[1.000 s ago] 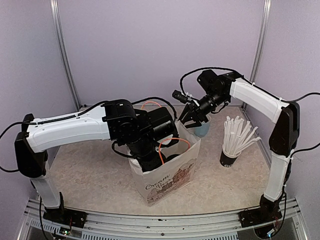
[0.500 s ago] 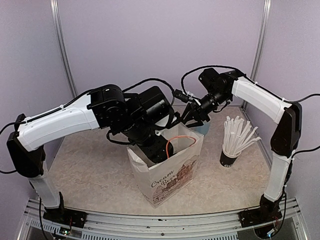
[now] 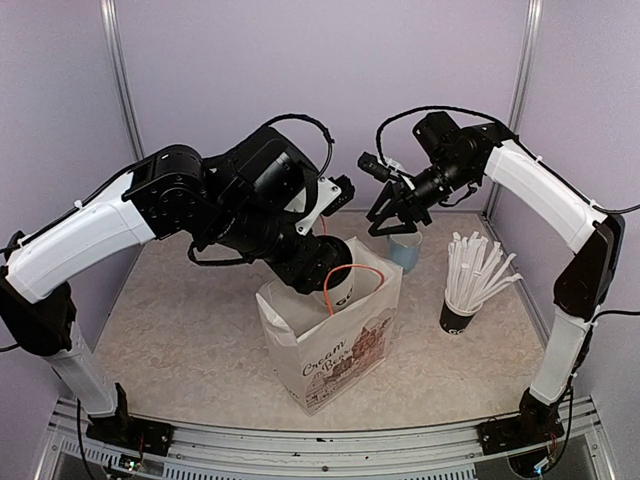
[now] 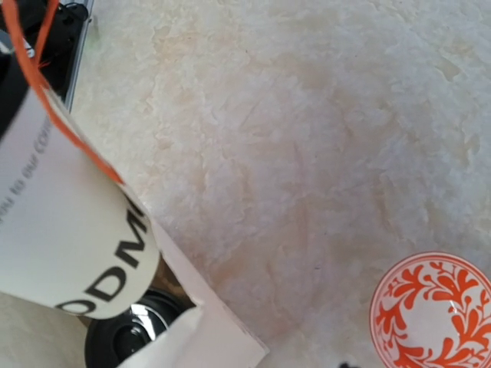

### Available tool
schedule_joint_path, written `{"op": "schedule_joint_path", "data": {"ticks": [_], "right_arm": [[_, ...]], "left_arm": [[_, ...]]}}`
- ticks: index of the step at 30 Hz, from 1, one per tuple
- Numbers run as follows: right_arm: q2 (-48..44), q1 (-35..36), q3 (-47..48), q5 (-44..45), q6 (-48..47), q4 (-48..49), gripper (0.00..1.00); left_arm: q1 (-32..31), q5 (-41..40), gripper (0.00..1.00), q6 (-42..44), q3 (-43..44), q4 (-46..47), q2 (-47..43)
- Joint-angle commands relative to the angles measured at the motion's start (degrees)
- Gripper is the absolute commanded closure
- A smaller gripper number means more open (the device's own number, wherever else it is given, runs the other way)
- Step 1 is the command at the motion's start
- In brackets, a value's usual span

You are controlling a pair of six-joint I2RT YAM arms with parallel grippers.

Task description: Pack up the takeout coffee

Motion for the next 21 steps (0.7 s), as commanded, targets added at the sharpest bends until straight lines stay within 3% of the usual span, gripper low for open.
{"op": "schedule_joint_path", "data": {"ticks": [1, 11, 21], "right_arm": [[-1.8, -0.5, 0.6, 0.7, 1.2, -1.0, 0.49], [-1.5, -0.5, -0.8, 0.8, -1.1, -1.4, 0.49], [4.9, -0.4, 3.8, 0.0, -4.4, -1.6, 0.49]], "left_arm": [[0.4, 1.1, 0.27, 0.3, -0.5, 1.3, -2.0], [-2.0, 4.4, 0.34, -7.4, -0.8, -8.5, -1.7], [-4.5, 4.6, 0.36, -12.8, -1.9, -15.2, 1.3]]}}
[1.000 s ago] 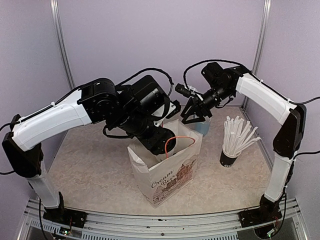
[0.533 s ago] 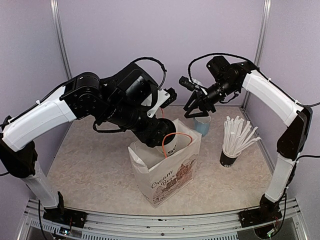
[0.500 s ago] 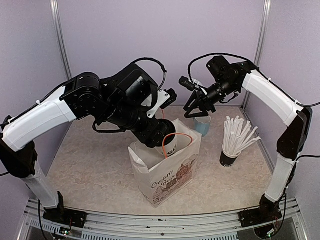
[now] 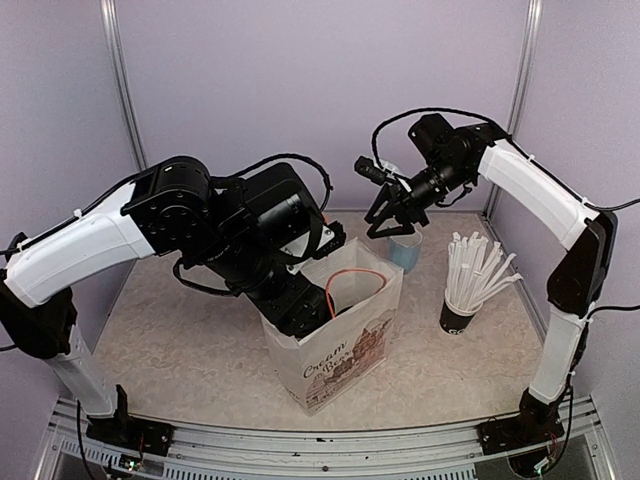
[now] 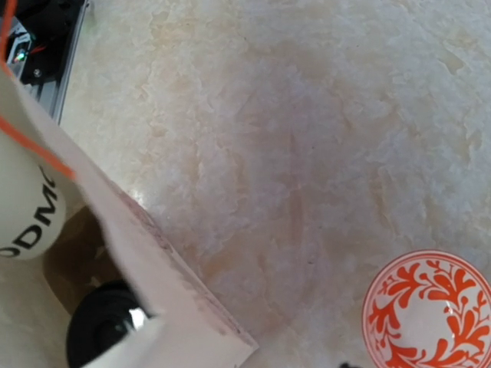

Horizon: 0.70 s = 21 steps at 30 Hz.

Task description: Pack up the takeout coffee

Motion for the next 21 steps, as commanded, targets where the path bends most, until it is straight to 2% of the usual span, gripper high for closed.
{"op": "schedule_joint_path", "data": {"ticks": [1, 9, 14, 21], "right_arm": [[3.3, -0.3, 2.6, -0.4, -1.7, 0.5, 0.49], [8.0, 1.0, 8.4, -2.7, -0.8, 3.5, 0.49], [8.2, 1.1, 7.4, -3.7, 0.0, 5.7, 0.49], [6.1, 1.1, 2.9, -3.9, 1.3, 8.9, 0.5]], "left_arm": [[-0.1, 0.0, 0.37, -2.7, -1.2, -2.9, 1.7], [2.5, 0.8, 0.38, -0.1, -1.1, -2.9, 4.7], [4.5, -0.1, 0.39, 1.5, -2.5, -3.0, 5.7], [8.1, -6.4, 0.39, 6.1, 0.4, -2.8, 7.9]]}}
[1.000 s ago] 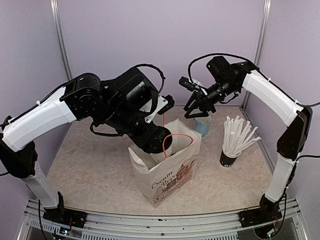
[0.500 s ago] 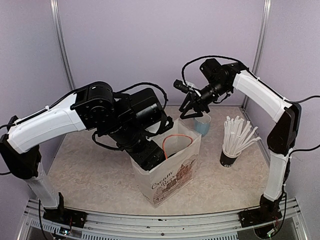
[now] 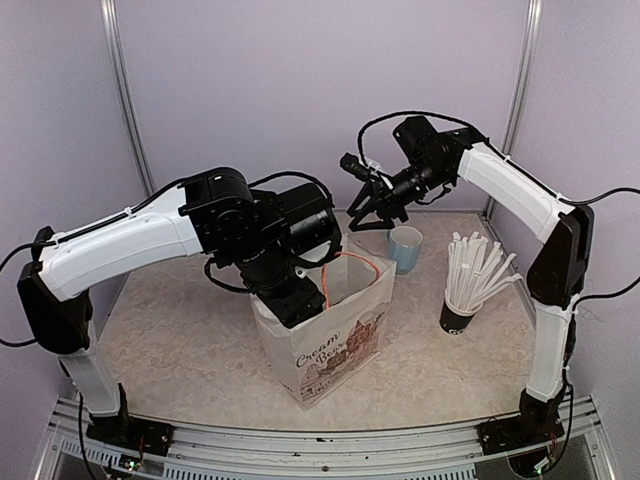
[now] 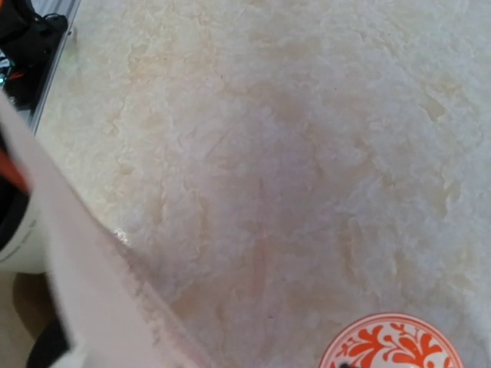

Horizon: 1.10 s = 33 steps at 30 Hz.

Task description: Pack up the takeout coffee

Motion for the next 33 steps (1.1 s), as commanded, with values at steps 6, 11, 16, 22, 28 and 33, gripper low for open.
{"op": "schedule_joint_path", "data": {"ticks": [6, 11, 16, 22, 28, 33], "right_arm": [[-2.8, 0.4, -5.0, -1.8, 2.0, 4.1, 0.5], [-2.1, 0.4, -4.0, -2.1, 2.7, 5.3, 0.5], [-1.2, 0.5, -2.3, 0.5, 6.2, 9.1, 0.49], [-0.9, 2.2, -2.0, 1.6, 5.6, 11.3, 0.49], [-3.5, 5.7, -6.4, 2.5, 0.2, 6.2, 0.5], [-11.7, 8.2, -19.4, 5.2, -0.3, 9.2, 0.5]], "left_arm": [[3.4, -4.8, 0.4, 4.1, 2.3, -0.1, 0.6], [-0.4, -3.3, 0.39, 4.3, 2.2, -0.5, 2.1], [-5.8, -5.5, 0.39, 5.2, 3.1, -0.6, 3.1], [-10.4, -5.7, 0.38, 5.6, 2.6, -0.6, 4.2], [-12.3, -9.5, 0.39, 3.9, 2.9, -0.6, 3.8], [-15.0, -12.2, 0.4, 3.8, 1.3, -0.6, 2.8]]}}
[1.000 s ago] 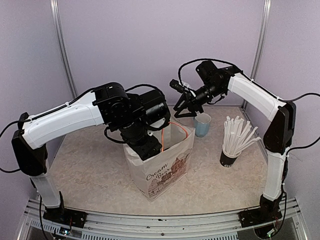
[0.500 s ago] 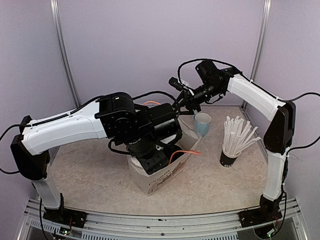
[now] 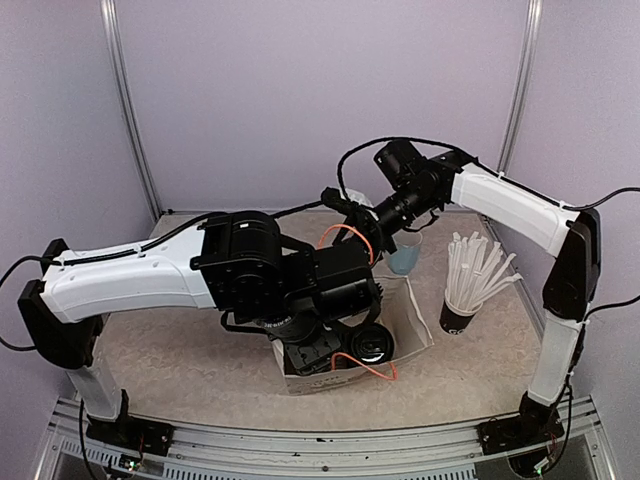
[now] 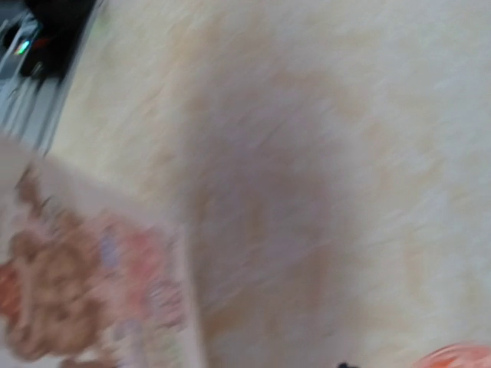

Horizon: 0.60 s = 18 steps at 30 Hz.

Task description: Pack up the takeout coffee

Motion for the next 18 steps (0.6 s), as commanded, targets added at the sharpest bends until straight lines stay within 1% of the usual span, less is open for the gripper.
{"op": "schedule_joint_path", "data": {"ticks": [1, 4, 9, 13, 18], "right_arm": [[-8.5, 2.3, -8.8, 2.5, -1.8, 0.4, 0.5], [-11.5, 4.0, -12.5, 4.1, -2.1, 0.7, 0.5], [-12.8, 4.8, -14.0, 4.1, -3.4, -1.4, 0.5], [-12.4, 4.7, -14.1, 5.2, -4.0, -1.7, 0.5], [-9.9, 4.1, -13.1, 8.8, -2.8, 2.2, 0.5]], "left_arm": [[-2.8, -4.4, 0.4, -0.6, -1.3, -0.6, -0.8], [-5.0, -5.9, 0.39, -0.6, -2.7, -0.6, -1.1], [-9.5, -6.4, 0.39, 0.2, -4.1, -0.5, -0.6], [-10.2, -6.7, 0.4, 0.1, -4.3, -0.4, 1.1], [-10.5, -7.5, 0.42, -0.3, -4.6, -0.4, 3.6]]}}
